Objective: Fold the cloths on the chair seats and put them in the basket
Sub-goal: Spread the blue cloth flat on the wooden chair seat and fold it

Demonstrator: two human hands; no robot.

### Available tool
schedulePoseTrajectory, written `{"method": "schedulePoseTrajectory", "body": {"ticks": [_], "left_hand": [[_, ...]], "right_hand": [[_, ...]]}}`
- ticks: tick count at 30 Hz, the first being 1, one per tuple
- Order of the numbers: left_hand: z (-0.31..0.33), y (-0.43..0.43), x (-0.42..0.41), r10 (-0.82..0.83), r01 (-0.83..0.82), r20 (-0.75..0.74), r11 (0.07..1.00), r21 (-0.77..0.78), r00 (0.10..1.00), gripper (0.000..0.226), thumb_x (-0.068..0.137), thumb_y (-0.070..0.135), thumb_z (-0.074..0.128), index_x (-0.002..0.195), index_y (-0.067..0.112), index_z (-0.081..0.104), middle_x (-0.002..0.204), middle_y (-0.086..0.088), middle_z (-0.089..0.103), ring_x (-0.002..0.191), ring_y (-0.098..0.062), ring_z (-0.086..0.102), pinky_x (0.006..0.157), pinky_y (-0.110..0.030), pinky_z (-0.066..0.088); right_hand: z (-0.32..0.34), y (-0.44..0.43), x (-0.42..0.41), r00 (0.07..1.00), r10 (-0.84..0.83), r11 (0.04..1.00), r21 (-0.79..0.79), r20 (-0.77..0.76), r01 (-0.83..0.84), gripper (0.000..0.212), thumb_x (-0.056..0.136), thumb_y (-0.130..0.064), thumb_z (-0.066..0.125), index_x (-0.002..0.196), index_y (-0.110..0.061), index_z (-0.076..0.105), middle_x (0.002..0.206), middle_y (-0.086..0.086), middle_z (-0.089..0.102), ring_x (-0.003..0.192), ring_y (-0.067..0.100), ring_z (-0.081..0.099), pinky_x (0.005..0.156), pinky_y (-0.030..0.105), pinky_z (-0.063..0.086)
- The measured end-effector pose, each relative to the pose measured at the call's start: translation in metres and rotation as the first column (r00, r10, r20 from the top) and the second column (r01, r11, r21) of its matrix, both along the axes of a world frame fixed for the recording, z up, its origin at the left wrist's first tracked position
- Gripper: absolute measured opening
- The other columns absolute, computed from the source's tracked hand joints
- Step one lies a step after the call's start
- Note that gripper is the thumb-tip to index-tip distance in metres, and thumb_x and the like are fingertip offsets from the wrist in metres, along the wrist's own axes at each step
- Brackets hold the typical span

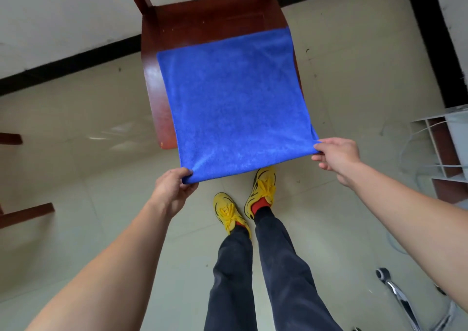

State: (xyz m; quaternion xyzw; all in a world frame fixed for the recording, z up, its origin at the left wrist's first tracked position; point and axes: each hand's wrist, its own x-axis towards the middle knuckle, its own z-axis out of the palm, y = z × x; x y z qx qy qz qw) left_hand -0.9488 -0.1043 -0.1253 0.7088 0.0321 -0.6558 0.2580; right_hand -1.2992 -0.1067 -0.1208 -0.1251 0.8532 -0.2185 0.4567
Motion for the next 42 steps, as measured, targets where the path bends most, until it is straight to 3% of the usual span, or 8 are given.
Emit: {"method": "schedulePoseTrajectory", "body": {"ticks": [8, 14, 19, 22, 28, 34, 37, 42], "left_hand": [[0.026, 0.008, 0.009, -0.083, 0.084, 0.231, 0.996, 0.004, 0.969, 0.026, 0.089, 0.003, 0.063, 0.087, 0.015, 0.040, 0.074, -0.011, 0.057, 0.036, -0.011, 0.055, 0.040, -0.020, 0.047], [0.060, -0.032, 0.024, -0.052, 0.063, 0.102, 0.992, -0.108, 0.993, 0.013, 0.096, 0.003, 0.050, 0.086, 0.013, 0.051, 0.073, -0.011, 0.053, 0.042, -0.011, 0.056, 0.044, -0.019, 0.049], [0.078, -0.097, 0.025, -0.085, 0.088, 0.022, 0.971, -0.223, 0.996, 0.020, 0.094, -0.002, 0.048, 0.112, 0.001, 0.056, 0.086, -0.012, 0.059, 0.061, -0.014, 0.059, 0.059, -0.019, 0.054], [0.079, -0.138, 0.025, -0.223, 0.272, 0.205, 0.928, -0.255, 0.953, 0.032, 0.082, -0.007, 0.064, 0.113, -0.002, 0.059, 0.091, -0.013, 0.064, 0.073, -0.017, 0.062, 0.066, -0.020, 0.053], [0.054, -0.206, 0.020, -0.420, 0.635, 0.665, 0.765, -0.107, 0.618, 0.004, 0.083, 0.015, 0.068, 0.085, 0.011, 0.069, 0.068, -0.001, 0.059, 0.052, -0.009, 0.045, 0.050, -0.023, 0.039], [0.020, -0.247, 0.021, -0.458, 0.636, 0.700, 0.772, 0.007, 0.548, 0.025, 0.083, 0.028, 0.070, 0.064, 0.015, 0.059, 0.056, 0.001, 0.050, 0.046, -0.013, 0.039, 0.044, -0.021, 0.031], [0.004, -0.257, 0.017, -0.464, 0.617, 0.710, 0.785, 0.053, 0.530, 0.021, 0.082, 0.029, 0.070, 0.071, 0.013, 0.062, 0.074, -0.012, 0.064, 0.057, -0.025, 0.051, 0.057, -0.030, 0.044], [-0.022, -0.272, 0.009, -0.470, 0.591, 0.748, 0.796, 0.130, 0.469, 0.018, 0.083, 0.027, 0.069, 0.075, 0.014, 0.060, 0.096, -0.020, 0.070, 0.092, -0.037, 0.066, 0.082, -0.040, 0.054]], "right_hand": [[0.027, -0.003, -0.008, 0.993, -0.118, 0.993, 0.026, 0.005, 0.118, 0.014, 0.082, -0.004, 0.067, 0.078, -0.014, 0.058, 0.071, 0.009, 0.064, 0.037, 0.003, 0.059, 0.036, 0.015, 0.044], [0.061, -0.044, -0.010, 0.947, -0.241, 0.968, -0.019, 0.214, 0.250, 0.013, 0.090, -0.003, 0.057, 0.084, -0.015, 0.058, 0.066, 0.008, 0.054, 0.036, 0.007, 0.055, 0.039, 0.017, 0.046], [0.081, -0.105, -0.004, 0.895, -0.236, 0.954, -0.083, 0.378, 0.287, 0.019, 0.094, 0.002, 0.048, 0.084, -0.009, 0.061, 0.071, 0.007, 0.053, 0.041, 0.006, 0.058, 0.042, 0.016, 0.048], [0.079, -0.143, 0.000, 0.945, -0.129, 0.979, -0.114, 0.300, 0.169, 0.025, 0.085, 0.013, 0.050, 0.091, -0.007, 0.063, 0.072, 0.009, 0.056, 0.056, 0.011, 0.054, 0.048, 0.016, 0.049], [0.047, -0.205, 0.008, 0.994, 0.101, 0.988, -0.116, -0.030, -0.104, 0.012, 0.081, -0.012, 0.074, 0.081, -0.018, 0.064, 0.077, 0.001, 0.061, 0.062, 0.009, 0.054, 0.051, 0.021, 0.045], [0.014, -0.249, 0.002, 0.979, 0.198, 0.977, -0.070, -0.050, -0.202, 0.015, 0.084, -0.018, 0.070, 0.074, -0.022, 0.060, 0.094, 0.003, 0.066, 0.082, 0.015, 0.062, 0.056, 0.022, 0.040], [-0.004, -0.262, 0.001, 0.974, 0.213, 0.973, -0.075, -0.071, -0.219, 0.020, 0.083, -0.015, 0.071, 0.068, -0.022, 0.059, 0.089, 0.004, 0.067, 0.066, 0.010, 0.061, 0.052, 0.020, 0.039], [-0.035, -0.278, 0.000, 0.948, 0.289, 0.955, -0.022, -0.133, -0.295, 0.017, 0.079, -0.017, 0.073, 0.067, -0.020, 0.060, 0.090, 0.008, 0.069, 0.082, 0.023, 0.065, 0.066, 0.031, 0.050]]}}
